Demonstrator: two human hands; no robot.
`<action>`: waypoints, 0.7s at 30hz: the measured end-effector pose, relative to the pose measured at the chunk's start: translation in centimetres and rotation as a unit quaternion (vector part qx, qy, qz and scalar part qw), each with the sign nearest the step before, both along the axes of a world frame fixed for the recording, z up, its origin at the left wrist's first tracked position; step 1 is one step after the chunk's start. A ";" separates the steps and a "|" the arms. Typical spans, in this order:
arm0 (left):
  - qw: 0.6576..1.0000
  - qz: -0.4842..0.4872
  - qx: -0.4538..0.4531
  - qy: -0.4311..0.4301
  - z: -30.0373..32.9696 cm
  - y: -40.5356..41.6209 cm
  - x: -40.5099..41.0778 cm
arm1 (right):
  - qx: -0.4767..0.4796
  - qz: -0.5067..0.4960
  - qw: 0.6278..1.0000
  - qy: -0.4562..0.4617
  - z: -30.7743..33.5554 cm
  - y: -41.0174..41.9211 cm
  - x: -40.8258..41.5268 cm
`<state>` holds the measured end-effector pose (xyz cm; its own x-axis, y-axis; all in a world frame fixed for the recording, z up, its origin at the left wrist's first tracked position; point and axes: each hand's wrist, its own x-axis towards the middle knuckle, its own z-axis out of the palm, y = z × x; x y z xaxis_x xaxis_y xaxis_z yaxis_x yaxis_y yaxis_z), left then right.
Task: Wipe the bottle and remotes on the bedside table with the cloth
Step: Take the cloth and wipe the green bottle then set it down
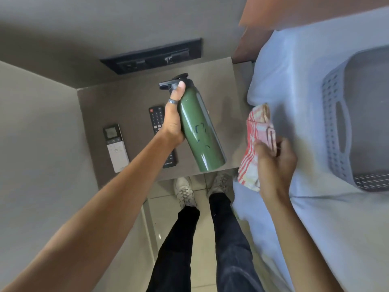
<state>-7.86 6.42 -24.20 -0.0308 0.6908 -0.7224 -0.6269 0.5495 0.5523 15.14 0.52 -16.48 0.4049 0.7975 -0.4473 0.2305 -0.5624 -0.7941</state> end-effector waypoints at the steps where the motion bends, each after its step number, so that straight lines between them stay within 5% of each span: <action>1: 1.000 0.002 -0.005 -0.004 -0.1 -0.2 0.0 | 0.040 0.042 0.997 -0.053 0.3 -0.1 -0.5; 5: 0.999 -0.020 -0.023 -0.040 0.4 -1.0 0.3 | 0.179 0.281 0.931 -0.150 0.9 -0.2 -4.3; 8: 0.993 -0.044 -0.040 -0.099 1.3 -1.6 0.9 | 0.139 0.493 0.841 -0.177 1.1 -2.0 -7.9; 11: 0.990 -0.054 -0.035 -0.128 1.5 -1.5 0.6 | 0.122 0.544 0.765 -0.323 0.3 -2.2 -9.4; 16: 0.996 -0.048 0.003 -0.068 1.6 -1.5 -0.5 | 0.080 0.519 0.826 -0.206 -0.7 1.5 -10.1; 21: 0.990 -0.028 -0.125 0.064 2.1 -2.1 -1.0 | 0.085 0.575 0.776 -0.244 1.8 -8.2 -7.8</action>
